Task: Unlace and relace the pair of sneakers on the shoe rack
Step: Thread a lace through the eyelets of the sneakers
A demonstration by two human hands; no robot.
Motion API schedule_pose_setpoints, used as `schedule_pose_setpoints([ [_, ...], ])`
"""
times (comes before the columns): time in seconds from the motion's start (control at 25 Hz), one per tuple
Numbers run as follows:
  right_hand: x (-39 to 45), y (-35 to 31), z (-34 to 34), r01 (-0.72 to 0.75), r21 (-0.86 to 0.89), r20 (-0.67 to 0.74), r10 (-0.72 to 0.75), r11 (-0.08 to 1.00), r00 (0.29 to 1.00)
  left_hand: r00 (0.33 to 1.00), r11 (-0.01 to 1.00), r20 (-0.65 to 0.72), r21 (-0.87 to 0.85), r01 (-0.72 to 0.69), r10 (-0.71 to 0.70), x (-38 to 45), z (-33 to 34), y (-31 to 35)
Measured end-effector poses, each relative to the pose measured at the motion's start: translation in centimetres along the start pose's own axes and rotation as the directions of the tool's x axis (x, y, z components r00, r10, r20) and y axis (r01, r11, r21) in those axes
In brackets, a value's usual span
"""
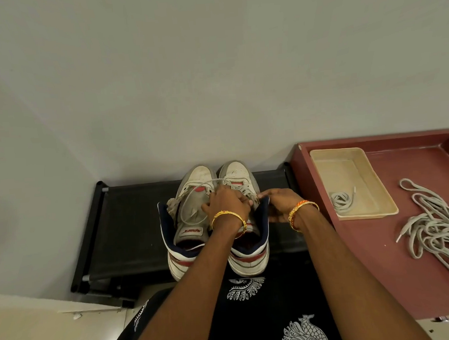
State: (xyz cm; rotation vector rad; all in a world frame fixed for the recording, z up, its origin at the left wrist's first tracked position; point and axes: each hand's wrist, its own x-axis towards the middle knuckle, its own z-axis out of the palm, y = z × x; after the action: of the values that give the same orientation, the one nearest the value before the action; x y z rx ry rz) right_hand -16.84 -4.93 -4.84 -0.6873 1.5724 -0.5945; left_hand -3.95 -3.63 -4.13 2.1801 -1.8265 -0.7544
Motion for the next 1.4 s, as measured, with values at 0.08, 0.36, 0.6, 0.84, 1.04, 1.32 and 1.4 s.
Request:
schedule_pose_setpoints([
  [0.08,0.5,0.6,0.2,0.007,0.013,-0.007,-0.006,1.000,1.000,0.999,0.998,-0.012,0.052,-0.039,0.039,-0.3,0.0,-0.1],
  [0.36,-2.0,0.1,0.0,0.408,0.114,-0.394,-0.335,0.906,0.856,0.922,0.935,-0.152,0.067,-0.349,0.355,-6.5,2.5,-0.4],
  [0.6,-10.0,-6.6,-1.3,0.800,0.265,-0.406,-0.690,0.538,0.599,0.963,0.939,0.191,0.250,-0.235,0.190,-6.3,2.8,0.6],
  [0.84,-9.6,-8.4,-1.0,0.834,-0.099,-0.322,-0.810,0.543,0.490,0.958,0.946,0.235,0.237,-0.220,0.164,-5.9,2.9,0.4],
  [1.04,-1.5,-1.2,-0.4,0.344,-0.543,0.025,-0.395,0.766,0.918,0.955,0.951,0.250,0.220,-0.217,0.160,-5.9,2.5,0.2],
  [1.32,-3.2,-0.1,-1.0,0.348,-0.544,-0.167,-0.505,0.764,0.847,0.959,0.960,0.249,0.205,-0.192,0.139,-5.8,2.3,0.4],
  [1.4,-5.0,-1.4,-2.0,0.439,-0.520,-0.251,-0.623,0.732,0.741,0.962,0.956,0.241,0.225,-0.186,0.131,-5.8,2.4,0.6],
])
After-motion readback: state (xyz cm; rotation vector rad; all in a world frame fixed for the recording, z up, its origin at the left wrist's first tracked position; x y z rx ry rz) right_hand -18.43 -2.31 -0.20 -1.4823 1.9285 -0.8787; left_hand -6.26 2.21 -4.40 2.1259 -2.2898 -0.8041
